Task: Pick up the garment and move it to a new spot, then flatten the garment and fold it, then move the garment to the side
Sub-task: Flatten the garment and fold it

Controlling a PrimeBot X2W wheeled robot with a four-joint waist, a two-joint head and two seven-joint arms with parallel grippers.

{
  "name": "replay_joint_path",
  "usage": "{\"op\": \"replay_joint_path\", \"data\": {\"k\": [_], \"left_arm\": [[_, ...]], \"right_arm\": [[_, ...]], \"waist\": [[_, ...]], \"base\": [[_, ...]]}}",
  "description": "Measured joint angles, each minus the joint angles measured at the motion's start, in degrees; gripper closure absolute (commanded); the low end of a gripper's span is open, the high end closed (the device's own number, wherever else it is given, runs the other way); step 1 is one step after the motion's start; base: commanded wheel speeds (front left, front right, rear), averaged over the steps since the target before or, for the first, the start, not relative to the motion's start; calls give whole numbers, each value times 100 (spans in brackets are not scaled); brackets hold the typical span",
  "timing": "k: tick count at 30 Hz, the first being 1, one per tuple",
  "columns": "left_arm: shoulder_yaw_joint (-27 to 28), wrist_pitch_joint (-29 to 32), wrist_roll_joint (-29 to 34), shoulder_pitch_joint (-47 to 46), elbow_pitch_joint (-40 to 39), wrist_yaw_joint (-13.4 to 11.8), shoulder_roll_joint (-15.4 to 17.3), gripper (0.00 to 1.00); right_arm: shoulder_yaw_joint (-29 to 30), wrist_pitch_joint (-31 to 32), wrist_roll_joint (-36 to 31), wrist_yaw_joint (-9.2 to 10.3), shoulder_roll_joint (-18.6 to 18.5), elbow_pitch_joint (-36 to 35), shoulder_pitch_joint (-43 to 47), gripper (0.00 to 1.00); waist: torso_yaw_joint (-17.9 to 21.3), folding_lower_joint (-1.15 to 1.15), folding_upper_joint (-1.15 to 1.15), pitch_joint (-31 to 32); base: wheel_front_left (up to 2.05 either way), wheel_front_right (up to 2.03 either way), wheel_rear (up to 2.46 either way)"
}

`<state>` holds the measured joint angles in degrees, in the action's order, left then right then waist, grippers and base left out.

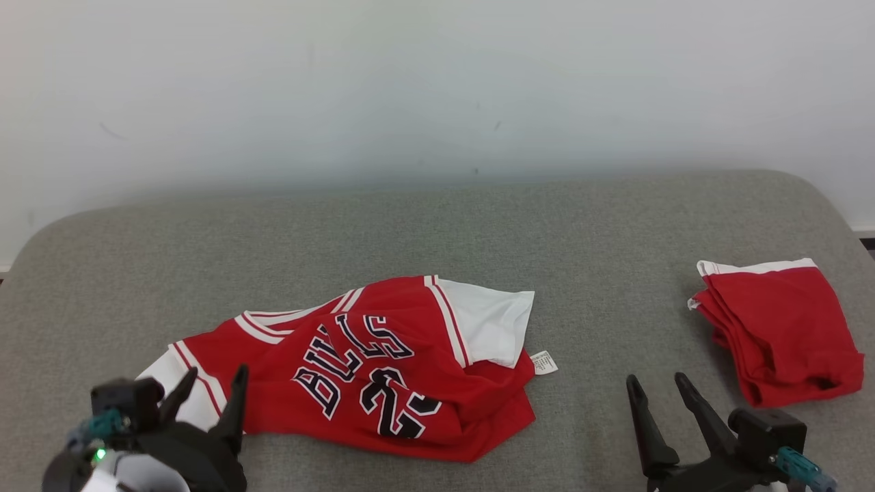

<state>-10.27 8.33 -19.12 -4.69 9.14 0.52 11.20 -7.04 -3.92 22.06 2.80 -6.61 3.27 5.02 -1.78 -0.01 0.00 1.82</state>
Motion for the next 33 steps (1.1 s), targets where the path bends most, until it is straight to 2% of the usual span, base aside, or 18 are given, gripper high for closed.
{"op": "replay_joint_path", "data": {"k": [4,12,15,20,25,33], "left_arm": [[24,342,101,-530,424,-11,148,0],[316,1006,378,-975,1073,-504,421,0],[379,1154,404,-981,1152,-557,428,0],[367,1355,416,-999,1459,-613,327,0],[243,1440,508,-1033,1591,-658,85,0],[194,1483,704,-1110,1617,-710,-130,0]], "right_arm": [[-134,97,-36,-46,-1,-25,-130,0],[-525,400,-155,-240,-5,-92,-214,0],[-625,515,-209,-307,-30,-88,-267,0],[-805,760,-311,-449,-178,136,-578,0],[-1035,1088,-480,-636,-323,430,-893,0],[-1327,1510,-602,-761,-408,777,-1406,0]], "waist": [[64,0,0,-71],[235,0,0,-266],[277,0,0,-367],[270,0,0,-490],[176,0,0,-570],[-17,0,1,-758]], "base": [[0,0,0],[0,0,0],[0,0,0],[0,0,0],[0,0,0],[0,0,0]]}}
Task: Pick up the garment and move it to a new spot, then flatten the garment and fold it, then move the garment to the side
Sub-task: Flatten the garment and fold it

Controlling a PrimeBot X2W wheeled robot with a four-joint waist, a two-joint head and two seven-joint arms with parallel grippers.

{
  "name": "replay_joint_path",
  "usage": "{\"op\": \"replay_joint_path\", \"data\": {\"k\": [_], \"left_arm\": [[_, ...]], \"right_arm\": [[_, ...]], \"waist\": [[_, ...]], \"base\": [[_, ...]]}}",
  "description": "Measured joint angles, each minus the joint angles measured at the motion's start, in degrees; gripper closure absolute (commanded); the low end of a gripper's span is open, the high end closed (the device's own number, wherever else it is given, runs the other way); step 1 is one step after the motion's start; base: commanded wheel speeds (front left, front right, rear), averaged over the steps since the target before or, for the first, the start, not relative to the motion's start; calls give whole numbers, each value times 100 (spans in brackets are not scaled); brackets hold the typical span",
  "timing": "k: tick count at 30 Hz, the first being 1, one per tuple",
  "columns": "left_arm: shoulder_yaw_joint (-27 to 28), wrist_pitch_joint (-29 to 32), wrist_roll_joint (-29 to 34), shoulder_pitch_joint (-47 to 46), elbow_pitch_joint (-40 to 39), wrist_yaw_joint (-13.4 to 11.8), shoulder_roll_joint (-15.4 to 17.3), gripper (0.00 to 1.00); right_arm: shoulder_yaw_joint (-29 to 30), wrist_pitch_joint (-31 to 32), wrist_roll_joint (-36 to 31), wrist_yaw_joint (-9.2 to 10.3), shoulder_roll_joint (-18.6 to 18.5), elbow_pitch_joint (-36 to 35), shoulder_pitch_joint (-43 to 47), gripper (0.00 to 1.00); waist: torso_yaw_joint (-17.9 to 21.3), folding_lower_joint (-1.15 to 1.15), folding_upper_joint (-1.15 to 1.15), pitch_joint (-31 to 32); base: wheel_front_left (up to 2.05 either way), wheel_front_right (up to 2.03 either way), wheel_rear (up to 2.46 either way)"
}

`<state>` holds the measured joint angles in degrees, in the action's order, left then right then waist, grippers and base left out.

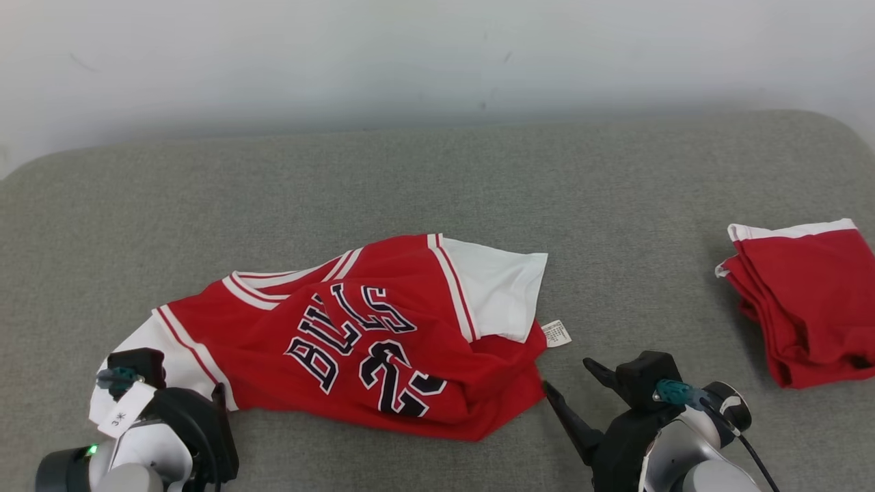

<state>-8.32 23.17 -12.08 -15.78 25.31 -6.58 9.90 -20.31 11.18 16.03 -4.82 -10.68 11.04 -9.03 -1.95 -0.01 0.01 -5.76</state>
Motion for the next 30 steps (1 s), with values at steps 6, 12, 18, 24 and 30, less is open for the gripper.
{"op": "replay_joint_path", "data": {"k": [6,12,18,24,30], "left_arm": [[88,-53,24,-104,26,-13,-66,0],[367,-160,55,-151,22,-49,-37,0],[591,-189,35,-148,119,-53,-32,0],[628,-213,25,-149,181,-53,-94,0],[624,-266,29,-166,268,-54,-221,0]], "right_arm": [[-102,151,0,-32,19,216,-125,0],[-178,200,1,-75,63,382,-230,0],[-326,254,1,-123,131,543,-289,0],[-416,296,1,-125,164,600,-352,0],[-471,287,-7,-149,156,709,-572,0]], "waist": [[-166,0,0,-147],[-360,1,0,-265],[-423,1,0,-342],[-408,1,0,-442],[-388,0,0,-550]], "base": [[0,0,0],[0,0,0],[0,0,0],[0,0,0],[0,0,0]]}}
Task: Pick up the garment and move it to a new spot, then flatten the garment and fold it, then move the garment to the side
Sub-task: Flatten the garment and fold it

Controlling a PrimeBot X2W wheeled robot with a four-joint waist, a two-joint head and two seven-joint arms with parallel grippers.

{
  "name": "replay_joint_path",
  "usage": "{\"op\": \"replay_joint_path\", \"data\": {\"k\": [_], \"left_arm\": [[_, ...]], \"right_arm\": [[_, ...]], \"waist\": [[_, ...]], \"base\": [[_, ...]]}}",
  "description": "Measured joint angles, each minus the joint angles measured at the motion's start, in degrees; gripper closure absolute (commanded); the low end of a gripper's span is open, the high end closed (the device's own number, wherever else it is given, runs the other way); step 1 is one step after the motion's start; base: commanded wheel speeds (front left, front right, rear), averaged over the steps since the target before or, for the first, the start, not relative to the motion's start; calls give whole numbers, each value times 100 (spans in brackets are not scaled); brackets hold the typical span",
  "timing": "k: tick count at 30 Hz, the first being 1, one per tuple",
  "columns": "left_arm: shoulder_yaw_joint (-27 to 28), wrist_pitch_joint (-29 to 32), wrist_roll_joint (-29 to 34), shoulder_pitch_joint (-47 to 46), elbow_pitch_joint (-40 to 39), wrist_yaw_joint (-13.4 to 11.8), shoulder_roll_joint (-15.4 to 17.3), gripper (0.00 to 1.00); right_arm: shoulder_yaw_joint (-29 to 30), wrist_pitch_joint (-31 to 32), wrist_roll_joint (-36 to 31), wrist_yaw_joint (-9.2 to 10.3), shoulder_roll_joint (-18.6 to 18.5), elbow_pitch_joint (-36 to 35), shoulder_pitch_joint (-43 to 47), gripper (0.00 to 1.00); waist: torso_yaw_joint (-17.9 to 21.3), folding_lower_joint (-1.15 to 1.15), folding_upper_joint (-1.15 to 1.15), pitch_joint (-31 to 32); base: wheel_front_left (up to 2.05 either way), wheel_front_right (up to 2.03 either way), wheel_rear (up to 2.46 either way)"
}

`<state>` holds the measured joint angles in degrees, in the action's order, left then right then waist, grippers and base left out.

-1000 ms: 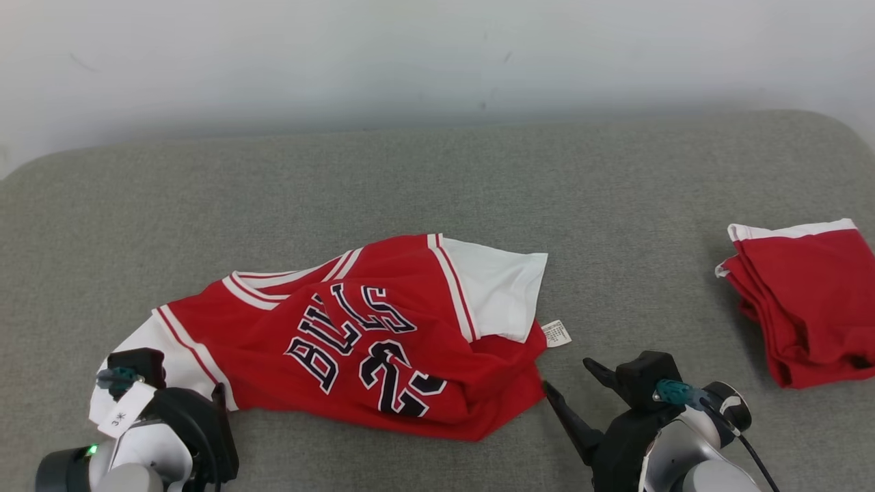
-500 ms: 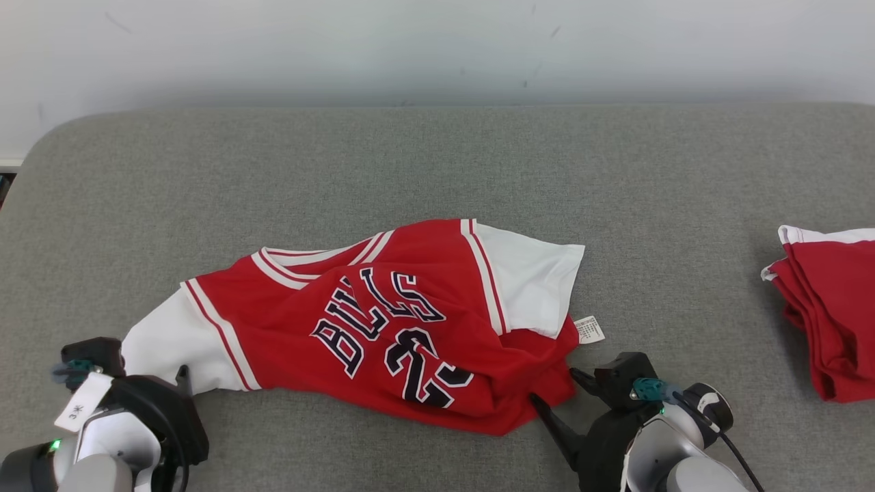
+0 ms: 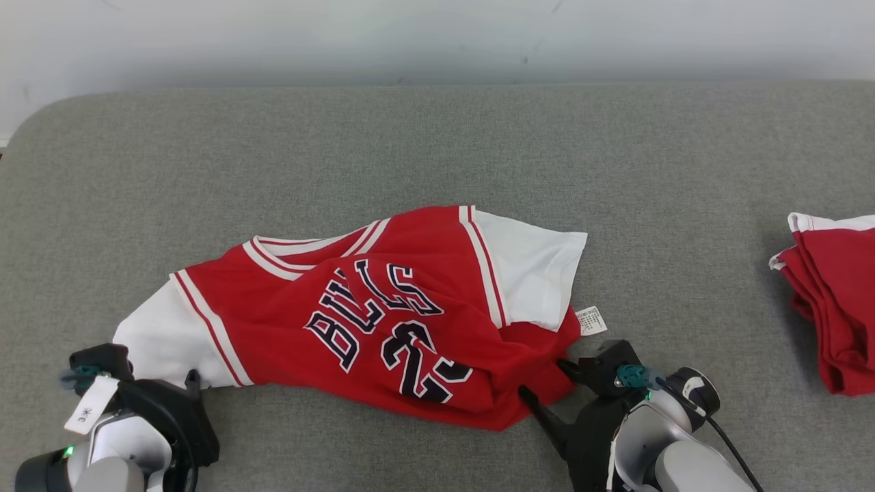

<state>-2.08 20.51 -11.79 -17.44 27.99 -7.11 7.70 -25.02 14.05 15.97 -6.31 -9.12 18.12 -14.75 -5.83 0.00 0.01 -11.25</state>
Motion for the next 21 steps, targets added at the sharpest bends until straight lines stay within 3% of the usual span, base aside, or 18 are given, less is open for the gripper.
{"op": "replay_joint_path", "data": {"k": [1,3,4,5,6,7,8,9,17,21], "left_arm": [[0,-22,0,-25,31,0,-16,5],[-1,-30,0,-60,48,0,-36,67],[-3,-38,0,-60,65,0,-48,91],[-3,-41,0,-60,75,0,-66,100],[-3,-67,0,-60,81,0,-86,100],[-4,-93,-1,-60,92,0,-100,100],[-4,-97,-1,-65,111,0,-123,100],[-2,-122,-2,-71,124,0,-140,100],[124,-363,-147,-72,185,0,-243,100],[244,-649,-430,-71,-44,7,-365,100]], "right_arm": [[-2,-2,-12,0,0,9,-16,0],[-3,-38,-31,0,0,29,-20,0],[-4,-43,-36,0,0,40,-24,0],[-2,-43,-36,-1,1,54,-34,0],[-1,-43,-36,-1,0,75,-57,32],[4,-43,-36,-1,-2,102,-87,53],[24,-46,-36,-1,-8,143,-104,92],[41,-54,-36,0,-16,174,-105,100],[208,-222,42,27,-3,218,-81,100],[737,-587,610,74,168,-7,-53,100]], "waist": [[0,0,0,-9],[-5,0,-1,-28],[-9,0,0,-33],[-12,0,0,-36],[-15,0,0,-38],[-18,0,0,-39],[-24,0,0,-33],[-30,0,0,-22],[-48,0,0,130],[-48,0,0,275]], "base": [[0,0,0],[0,0,0],[0,0,0],[0,0,0],[0,0,0],[0,0,0],[0,0,0],[0,0,0],[0,0,0],[0,0,0]]}}
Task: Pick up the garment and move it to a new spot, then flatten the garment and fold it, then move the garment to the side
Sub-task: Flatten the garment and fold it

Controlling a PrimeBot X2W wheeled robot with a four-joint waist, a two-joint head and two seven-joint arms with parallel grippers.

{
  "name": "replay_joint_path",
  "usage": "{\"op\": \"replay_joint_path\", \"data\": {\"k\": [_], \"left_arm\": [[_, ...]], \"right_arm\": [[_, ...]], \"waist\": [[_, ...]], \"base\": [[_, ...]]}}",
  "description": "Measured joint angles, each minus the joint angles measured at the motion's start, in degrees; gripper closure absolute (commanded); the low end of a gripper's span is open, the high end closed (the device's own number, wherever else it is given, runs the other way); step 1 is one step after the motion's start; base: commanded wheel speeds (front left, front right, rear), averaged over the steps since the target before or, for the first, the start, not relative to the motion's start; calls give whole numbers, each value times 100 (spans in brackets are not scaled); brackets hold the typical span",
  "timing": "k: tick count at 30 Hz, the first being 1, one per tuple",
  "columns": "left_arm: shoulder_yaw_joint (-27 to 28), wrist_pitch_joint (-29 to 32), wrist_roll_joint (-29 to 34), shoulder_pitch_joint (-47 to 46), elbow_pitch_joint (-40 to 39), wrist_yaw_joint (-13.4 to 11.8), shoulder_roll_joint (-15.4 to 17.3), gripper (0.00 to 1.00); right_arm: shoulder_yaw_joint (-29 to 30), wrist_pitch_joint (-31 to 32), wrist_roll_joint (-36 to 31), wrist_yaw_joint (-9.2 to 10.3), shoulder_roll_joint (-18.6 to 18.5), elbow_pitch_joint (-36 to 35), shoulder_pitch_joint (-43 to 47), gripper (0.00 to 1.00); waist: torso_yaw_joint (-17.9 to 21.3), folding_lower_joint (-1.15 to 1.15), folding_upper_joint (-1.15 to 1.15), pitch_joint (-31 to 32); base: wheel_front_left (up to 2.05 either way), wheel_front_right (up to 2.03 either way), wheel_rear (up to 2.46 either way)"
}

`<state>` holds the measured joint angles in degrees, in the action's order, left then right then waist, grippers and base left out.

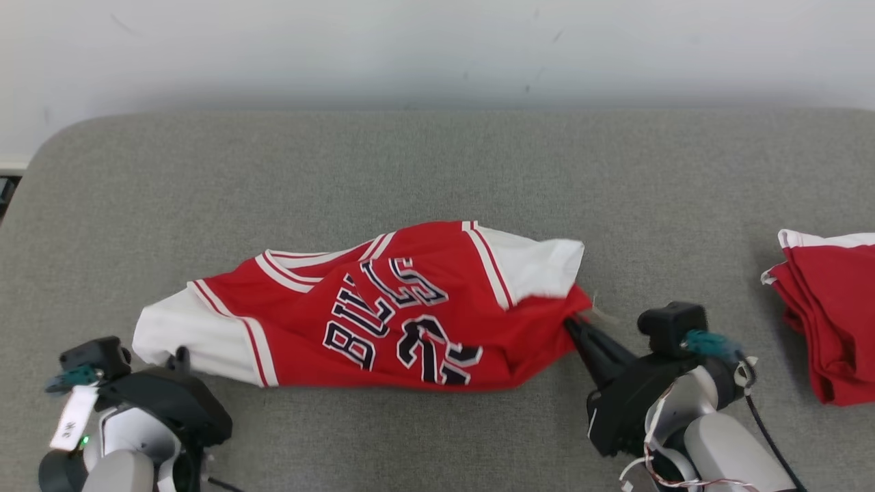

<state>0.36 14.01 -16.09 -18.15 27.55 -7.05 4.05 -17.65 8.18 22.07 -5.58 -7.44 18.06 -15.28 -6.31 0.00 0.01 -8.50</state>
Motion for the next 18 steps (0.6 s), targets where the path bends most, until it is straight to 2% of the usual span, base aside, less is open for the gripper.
{"op": "replay_joint_path", "data": {"k": [7,18], "left_arm": [[153,-464,-396,-1,-553,210,-78,100],[-4,-903,-666,250,-1513,460,-167,100]], "right_arm": [[591,-426,667,-7,87,-589,-32,100],[894,-591,1077,-48,47,-1417,186,100]], "waist": [[28,0,0,326],[130,1,-1,886]], "base": [[0,0,0],[0,0,0]]}}
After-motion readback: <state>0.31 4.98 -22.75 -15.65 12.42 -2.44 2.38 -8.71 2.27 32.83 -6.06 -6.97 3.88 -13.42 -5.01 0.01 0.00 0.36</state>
